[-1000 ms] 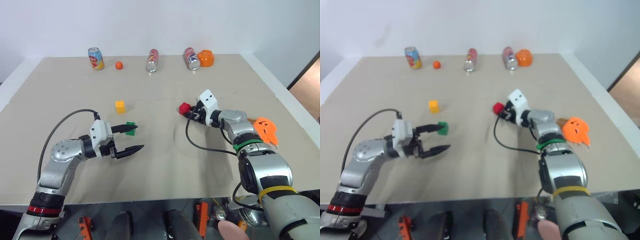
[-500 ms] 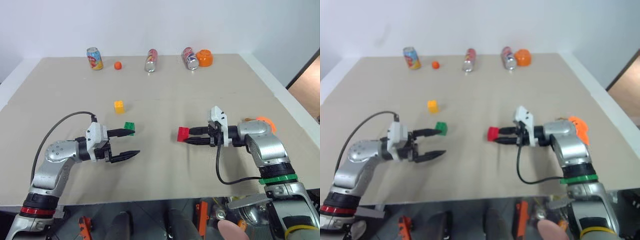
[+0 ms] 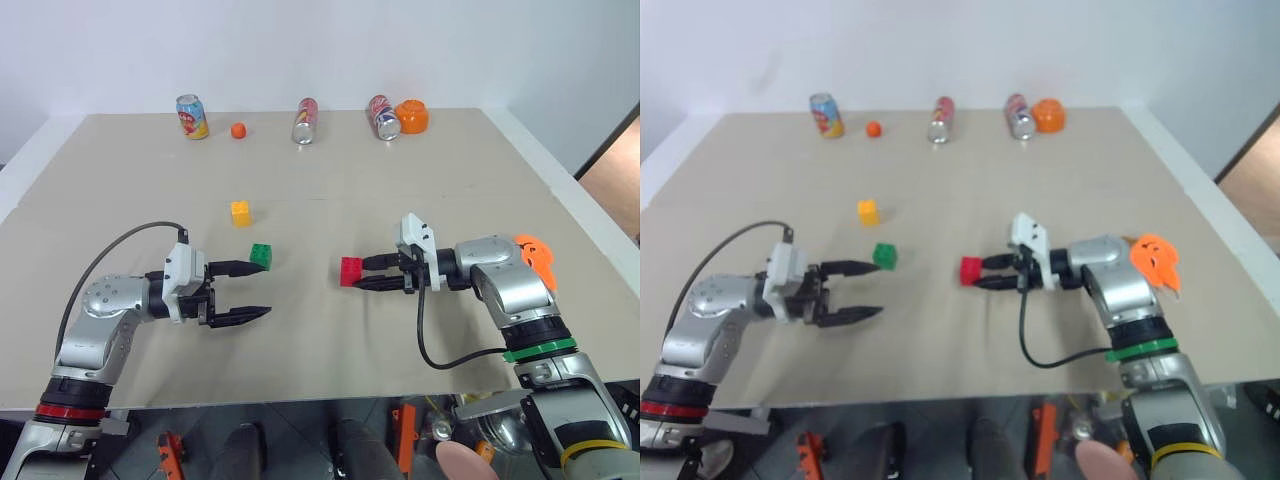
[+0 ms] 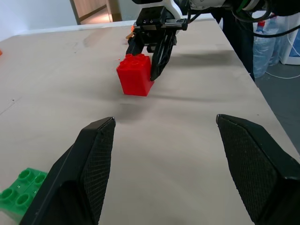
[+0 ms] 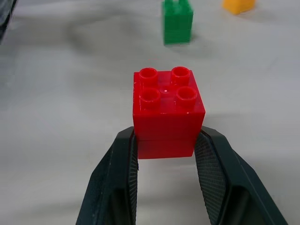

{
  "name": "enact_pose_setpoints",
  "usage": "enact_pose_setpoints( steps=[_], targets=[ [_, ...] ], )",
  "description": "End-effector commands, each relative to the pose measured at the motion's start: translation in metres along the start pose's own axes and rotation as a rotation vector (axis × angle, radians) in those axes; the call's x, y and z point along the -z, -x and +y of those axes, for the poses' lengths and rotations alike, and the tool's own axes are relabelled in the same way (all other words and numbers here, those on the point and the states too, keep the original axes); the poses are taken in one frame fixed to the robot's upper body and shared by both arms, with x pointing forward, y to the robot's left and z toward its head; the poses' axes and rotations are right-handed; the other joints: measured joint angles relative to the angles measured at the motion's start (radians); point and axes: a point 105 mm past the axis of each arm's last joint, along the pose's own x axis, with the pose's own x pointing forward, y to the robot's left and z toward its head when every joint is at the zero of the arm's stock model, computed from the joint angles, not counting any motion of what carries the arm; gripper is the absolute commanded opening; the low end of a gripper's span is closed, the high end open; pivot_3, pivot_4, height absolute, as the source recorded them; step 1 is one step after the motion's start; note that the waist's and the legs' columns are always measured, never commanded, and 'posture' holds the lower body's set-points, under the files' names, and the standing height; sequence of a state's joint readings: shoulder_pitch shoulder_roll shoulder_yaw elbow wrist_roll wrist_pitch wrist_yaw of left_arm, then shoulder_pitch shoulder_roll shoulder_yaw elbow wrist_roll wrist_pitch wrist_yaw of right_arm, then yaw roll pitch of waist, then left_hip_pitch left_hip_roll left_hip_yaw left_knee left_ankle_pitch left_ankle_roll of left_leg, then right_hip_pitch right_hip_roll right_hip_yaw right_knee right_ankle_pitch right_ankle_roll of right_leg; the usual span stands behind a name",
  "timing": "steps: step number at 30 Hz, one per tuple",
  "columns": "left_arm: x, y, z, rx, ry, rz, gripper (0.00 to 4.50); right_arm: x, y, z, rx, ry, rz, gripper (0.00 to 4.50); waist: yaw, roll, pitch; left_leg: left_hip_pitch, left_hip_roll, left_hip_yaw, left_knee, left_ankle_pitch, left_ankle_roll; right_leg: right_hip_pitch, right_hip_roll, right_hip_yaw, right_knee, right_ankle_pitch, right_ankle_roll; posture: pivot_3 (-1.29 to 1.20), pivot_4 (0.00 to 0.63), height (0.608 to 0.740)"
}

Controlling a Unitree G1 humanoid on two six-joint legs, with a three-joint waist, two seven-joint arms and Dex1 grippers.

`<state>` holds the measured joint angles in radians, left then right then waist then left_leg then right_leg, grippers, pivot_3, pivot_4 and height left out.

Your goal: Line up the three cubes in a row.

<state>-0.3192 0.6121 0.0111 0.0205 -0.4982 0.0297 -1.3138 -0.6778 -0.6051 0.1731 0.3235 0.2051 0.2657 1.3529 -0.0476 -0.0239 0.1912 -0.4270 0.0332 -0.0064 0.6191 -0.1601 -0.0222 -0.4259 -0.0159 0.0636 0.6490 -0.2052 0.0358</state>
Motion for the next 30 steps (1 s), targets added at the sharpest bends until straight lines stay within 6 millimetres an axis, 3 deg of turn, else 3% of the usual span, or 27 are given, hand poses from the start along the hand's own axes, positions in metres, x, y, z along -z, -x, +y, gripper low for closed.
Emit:
enact_pose_setpoints(
  steps=[1,6,14,23,30],
  targets=[
    [-0.005,0.008,0.004,-0.028,-0.028,0.005,3.58,-0.001,0.005,-0.004,-0.004,0.055,0.023,1.18,0.000,0.000,0.000,0.000,0.000,0.000,-0.001,0.000,0.000,0.000,0.000,0.000,0.000,0.000,0.000,0.00,0.150,0.740],
    [-0.001,0.013,0.003,-0.041,-0.005,0.023,3.58,0.011,0.009,-0.011,0.014,0.114,0.078,1.18,-0.001,0.000,0.000,0.000,0.000,0.000,-0.001,-0.001,0.000,0.000,0.000,0.000,0.000,0.000,0.000,0.00,0.150,0.740],
    [-0.002,0.014,0.007,-0.056,0.004,0.020,3.58,0.010,0.010,-0.020,0.011,0.157,0.089,1.18,0.000,0.000,0.000,0.000,0.000,0.000,0.001,-0.001,0.000,0.000,0.000,0.000,0.000,0.000,0.000,0.00,0.150,0.740],
    [-0.005,0.014,0.010,-0.079,-0.001,0.004,3.58,0.018,0.002,-0.010,-0.088,0.173,0.133,1.18,0.000,0.000,0.000,0.000,0.000,0.000,0.000,-0.001,0.000,0.000,0.000,0.001,0.000,0.000,0.000,0.00,0.150,0.740],
    [-0.006,0.012,0.010,-0.089,0.001,-0.003,3.58,0.002,-0.012,-0.006,-0.121,0.150,0.056,1.18,-0.003,-0.001,0.000,0.001,0.004,0.000,-0.001,-0.001,0.000,0.000,0.004,0.001,0.000,0.000,-0.001,0.00,0.150,0.740]
  ],
)
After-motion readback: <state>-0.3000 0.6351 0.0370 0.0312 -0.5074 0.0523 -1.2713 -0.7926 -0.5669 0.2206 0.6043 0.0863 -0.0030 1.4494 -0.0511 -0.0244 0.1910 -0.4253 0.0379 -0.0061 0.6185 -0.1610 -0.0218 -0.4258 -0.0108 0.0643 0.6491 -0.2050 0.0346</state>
